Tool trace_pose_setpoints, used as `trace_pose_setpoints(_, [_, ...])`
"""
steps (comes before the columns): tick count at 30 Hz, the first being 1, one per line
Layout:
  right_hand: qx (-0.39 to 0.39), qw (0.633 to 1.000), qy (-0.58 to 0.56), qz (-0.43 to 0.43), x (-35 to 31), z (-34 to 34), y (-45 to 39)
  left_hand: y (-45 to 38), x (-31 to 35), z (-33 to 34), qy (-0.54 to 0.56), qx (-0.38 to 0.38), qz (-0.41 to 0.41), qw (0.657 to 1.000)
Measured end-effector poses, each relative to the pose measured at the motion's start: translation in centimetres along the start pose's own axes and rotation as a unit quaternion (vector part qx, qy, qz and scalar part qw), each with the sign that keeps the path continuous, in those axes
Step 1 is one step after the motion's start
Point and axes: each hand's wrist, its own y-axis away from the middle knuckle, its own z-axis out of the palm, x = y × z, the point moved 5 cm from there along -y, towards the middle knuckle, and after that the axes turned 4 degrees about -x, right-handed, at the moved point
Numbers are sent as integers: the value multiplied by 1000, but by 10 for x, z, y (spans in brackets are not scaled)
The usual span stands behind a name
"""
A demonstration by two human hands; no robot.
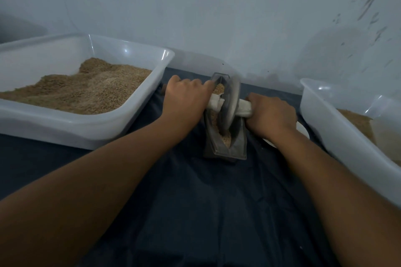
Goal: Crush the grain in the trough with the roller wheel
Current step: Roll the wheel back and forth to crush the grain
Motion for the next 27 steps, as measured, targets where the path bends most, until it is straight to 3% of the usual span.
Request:
trace_pose_setpoints(15, [-160, 985, -20, -54, 1, 4, -43, -25, -5, 17, -1, -6, -3, 1000])
trace_pose_setpoints(27, [-203, 977, -35, -49, 3, 13, -62, -45, -9, 25, -14, -28, 6, 999])
